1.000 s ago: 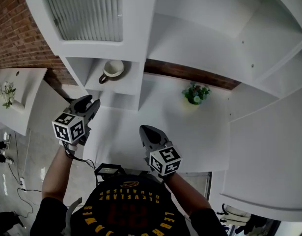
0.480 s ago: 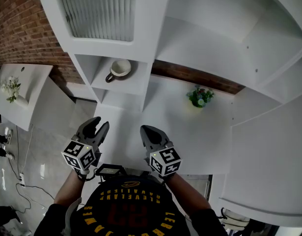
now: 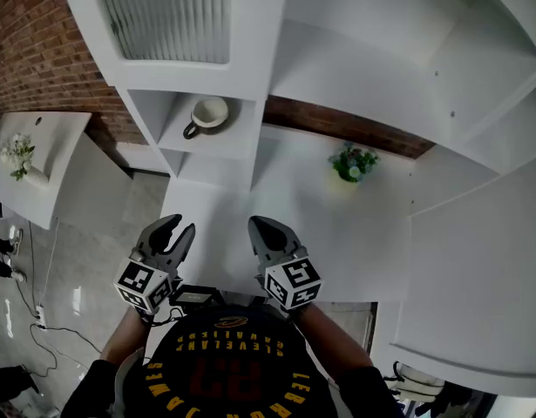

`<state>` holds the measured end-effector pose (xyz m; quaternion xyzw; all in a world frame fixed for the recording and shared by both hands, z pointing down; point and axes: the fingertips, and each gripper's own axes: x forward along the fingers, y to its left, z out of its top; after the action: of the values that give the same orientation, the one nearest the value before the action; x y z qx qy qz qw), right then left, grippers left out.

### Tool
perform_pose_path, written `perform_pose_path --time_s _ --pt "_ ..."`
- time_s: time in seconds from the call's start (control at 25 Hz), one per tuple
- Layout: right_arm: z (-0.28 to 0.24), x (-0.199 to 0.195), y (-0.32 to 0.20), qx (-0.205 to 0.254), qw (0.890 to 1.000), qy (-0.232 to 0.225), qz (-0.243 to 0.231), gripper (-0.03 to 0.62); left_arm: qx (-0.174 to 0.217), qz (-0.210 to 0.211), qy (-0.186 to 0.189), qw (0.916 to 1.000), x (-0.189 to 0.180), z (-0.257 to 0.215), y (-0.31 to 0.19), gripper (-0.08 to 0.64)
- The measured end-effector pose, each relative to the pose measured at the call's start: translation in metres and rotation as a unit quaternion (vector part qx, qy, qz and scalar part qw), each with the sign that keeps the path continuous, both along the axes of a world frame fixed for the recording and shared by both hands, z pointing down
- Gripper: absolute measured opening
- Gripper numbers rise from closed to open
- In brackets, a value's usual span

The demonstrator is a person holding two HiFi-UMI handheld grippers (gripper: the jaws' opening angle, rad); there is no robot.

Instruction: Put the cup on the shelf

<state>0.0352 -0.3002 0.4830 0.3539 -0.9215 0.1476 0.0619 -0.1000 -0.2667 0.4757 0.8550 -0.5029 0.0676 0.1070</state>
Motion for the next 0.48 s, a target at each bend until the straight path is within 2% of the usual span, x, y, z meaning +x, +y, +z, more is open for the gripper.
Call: perform_pose_path --time_s 0.12,0.2,0.48 --pt "-0.005 0.001 0.003 0.009 1.000 0.000 0.000 -0.006 0.005 -0.002 0.005 1.0000 0.002 -0.003 0.003 0.076" --pt "-0.008 0.002 0.006 0.015 1.000 0.000 -0.001 -0.006 0.004 -0.004 0.006 1.0000 0.002 -0.002 0.006 0.003" --pt "-0.006 0.000 0.013 0.020 1.000 0.009 -0.012 -0.006 -0.002 -0.003 0.001 1.0000 0.005 0.003 0.011 0.003"
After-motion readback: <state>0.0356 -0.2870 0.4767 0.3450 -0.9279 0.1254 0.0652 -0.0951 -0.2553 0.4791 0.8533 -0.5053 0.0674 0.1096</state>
